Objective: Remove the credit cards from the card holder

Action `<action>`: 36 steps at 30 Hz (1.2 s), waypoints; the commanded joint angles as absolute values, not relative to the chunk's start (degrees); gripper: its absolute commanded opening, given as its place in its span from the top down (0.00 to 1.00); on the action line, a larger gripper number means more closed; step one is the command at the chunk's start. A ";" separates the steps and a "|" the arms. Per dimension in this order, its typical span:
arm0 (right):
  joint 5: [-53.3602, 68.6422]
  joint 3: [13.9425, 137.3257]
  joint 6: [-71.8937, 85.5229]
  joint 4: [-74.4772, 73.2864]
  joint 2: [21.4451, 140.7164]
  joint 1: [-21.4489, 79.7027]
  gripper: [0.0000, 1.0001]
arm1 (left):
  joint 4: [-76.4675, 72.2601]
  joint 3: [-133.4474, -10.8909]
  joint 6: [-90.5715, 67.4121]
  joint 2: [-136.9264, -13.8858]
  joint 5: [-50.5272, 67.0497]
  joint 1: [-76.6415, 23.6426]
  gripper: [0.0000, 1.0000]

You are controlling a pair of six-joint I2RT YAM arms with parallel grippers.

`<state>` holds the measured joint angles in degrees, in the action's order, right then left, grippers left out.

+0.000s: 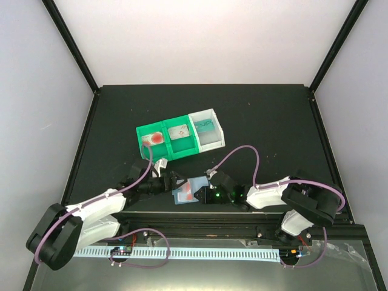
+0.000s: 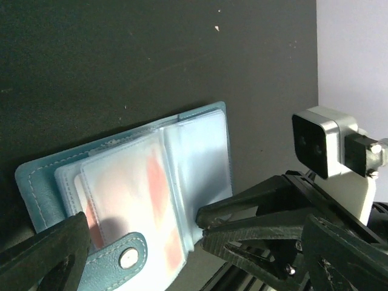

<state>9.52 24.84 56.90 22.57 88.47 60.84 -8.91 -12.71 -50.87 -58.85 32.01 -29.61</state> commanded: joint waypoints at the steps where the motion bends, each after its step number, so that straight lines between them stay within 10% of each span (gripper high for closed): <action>1: 9.48 23.65 56.93 22.47 89.40 61.41 0.76 | -13.30 -14.50 -49.35 -61.00 30.62 -30.37 0.03; 36: 8.39 22.56 57.00 24.37 87.91 61.43 0.76 | -21.30 -17.69 -54.19 -68.16 32.41 -37.98 0.02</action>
